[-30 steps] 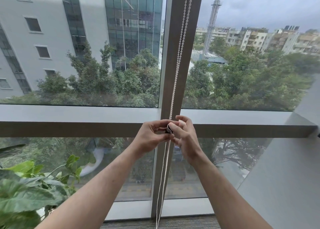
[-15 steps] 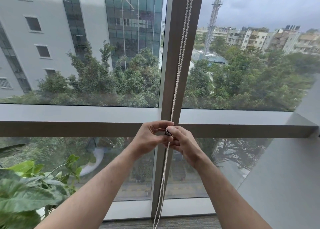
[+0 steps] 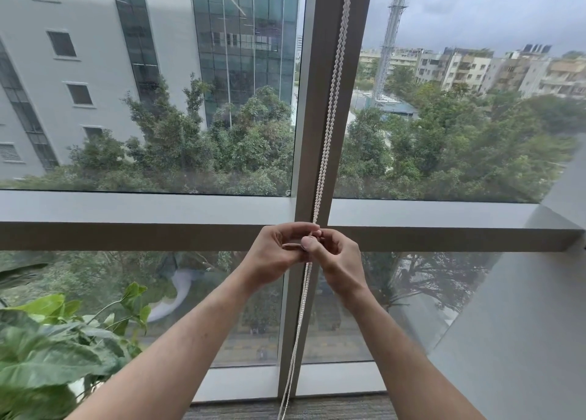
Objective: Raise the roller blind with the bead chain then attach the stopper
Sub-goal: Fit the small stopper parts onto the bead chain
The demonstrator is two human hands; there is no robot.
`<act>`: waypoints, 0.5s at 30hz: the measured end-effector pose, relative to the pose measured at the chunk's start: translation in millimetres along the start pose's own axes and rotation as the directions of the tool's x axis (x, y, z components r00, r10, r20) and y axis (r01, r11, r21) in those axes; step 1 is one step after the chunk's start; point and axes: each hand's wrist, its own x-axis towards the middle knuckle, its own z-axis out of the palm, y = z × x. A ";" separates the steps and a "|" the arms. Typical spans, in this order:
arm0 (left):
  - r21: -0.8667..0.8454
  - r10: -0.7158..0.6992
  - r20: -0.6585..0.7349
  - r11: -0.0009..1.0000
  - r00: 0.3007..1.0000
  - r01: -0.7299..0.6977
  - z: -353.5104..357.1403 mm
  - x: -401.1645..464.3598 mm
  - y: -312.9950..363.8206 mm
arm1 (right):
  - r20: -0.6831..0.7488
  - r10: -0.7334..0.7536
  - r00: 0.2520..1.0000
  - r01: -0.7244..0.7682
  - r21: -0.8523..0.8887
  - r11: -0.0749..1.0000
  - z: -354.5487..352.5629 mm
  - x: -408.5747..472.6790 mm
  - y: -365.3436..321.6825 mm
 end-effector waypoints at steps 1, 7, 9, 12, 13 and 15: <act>-0.002 0.002 0.002 1.000 1.000 -0.002 -0.6 -0.1 -0.4 | -0.016 -0.021 1.000 0.020 -0.035 0.999 0.0 -0.3 -0.9; 0.054 0.048 -0.034 0.997 0.998 -0.046 -4.8 -2.5 -4.9 | -0.089 -0.118 0.989 0.097 -0.215 0.972 -5.7 -1.0 -0.2; 0.074 0.073 -0.060 0.995 0.995 -0.069 -4.1 -3.9 -7.5 | -0.089 -0.127 0.988 0.105 -0.219 0.970 -5.8 -0.5 1.3; 0.088 0.101 -0.104 0.992 0.989 -0.092 -1.9 -5.8 -10.5 | -0.105 -0.141 0.984 0.117 -0.213 0.970 -4.2 -0.9 0.8; 0.096 0.111 -0.120 0.990 0.987 -0.100 -2.0 -5.8 -11.5 | -0.110 -0.143 0.984 0.118 -0.209 0.971 -3.9 -0.7 1.0; 0.118 0.129 -0.142 0.987 0.981 -0.113 -3.3 -5.5 -12.7 | -0.105 -0.155 0.982 0.130 -0.211 0.969 -3.9 -0.4 3.5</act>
